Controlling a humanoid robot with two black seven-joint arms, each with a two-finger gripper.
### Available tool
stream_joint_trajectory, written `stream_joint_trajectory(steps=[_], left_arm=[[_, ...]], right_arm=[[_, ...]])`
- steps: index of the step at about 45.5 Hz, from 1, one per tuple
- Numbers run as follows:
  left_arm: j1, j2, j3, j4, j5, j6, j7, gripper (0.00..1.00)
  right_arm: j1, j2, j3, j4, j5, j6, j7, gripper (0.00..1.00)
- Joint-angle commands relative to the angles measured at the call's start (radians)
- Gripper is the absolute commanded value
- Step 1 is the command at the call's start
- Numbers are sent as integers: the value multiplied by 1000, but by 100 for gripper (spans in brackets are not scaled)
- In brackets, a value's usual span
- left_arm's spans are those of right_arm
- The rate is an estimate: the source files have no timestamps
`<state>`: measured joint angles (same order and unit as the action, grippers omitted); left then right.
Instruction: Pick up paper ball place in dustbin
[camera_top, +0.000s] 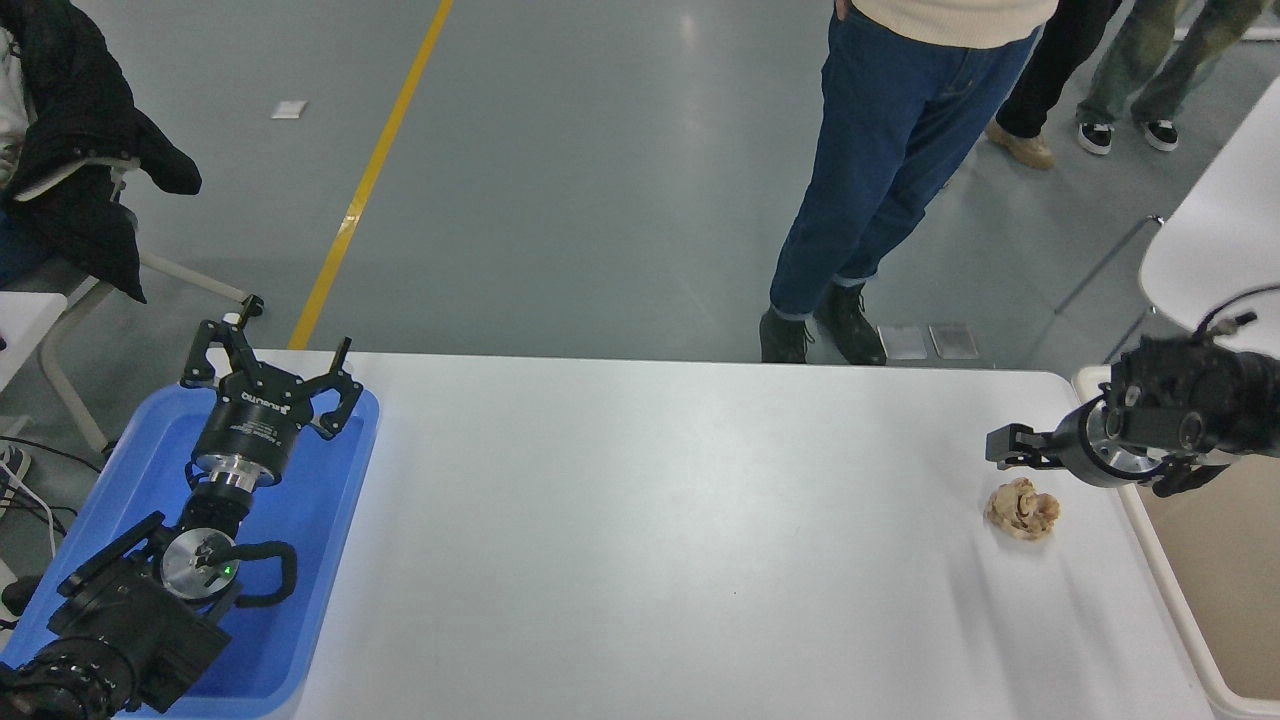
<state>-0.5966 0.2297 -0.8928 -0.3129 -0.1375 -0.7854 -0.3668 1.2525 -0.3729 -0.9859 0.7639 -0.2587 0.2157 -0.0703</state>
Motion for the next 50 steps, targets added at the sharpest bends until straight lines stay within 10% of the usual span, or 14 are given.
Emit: stream_joint_trajectory(steps=[1,50], left_arm=[[1,0,0,0,-1,0,0,100],[0,0,0,0,-1,0,0,100]], right_arm=[[-159,31,130,-129,-1,-73,-2,100],[-331,80,282,-314,-1,-162,-2,100]])
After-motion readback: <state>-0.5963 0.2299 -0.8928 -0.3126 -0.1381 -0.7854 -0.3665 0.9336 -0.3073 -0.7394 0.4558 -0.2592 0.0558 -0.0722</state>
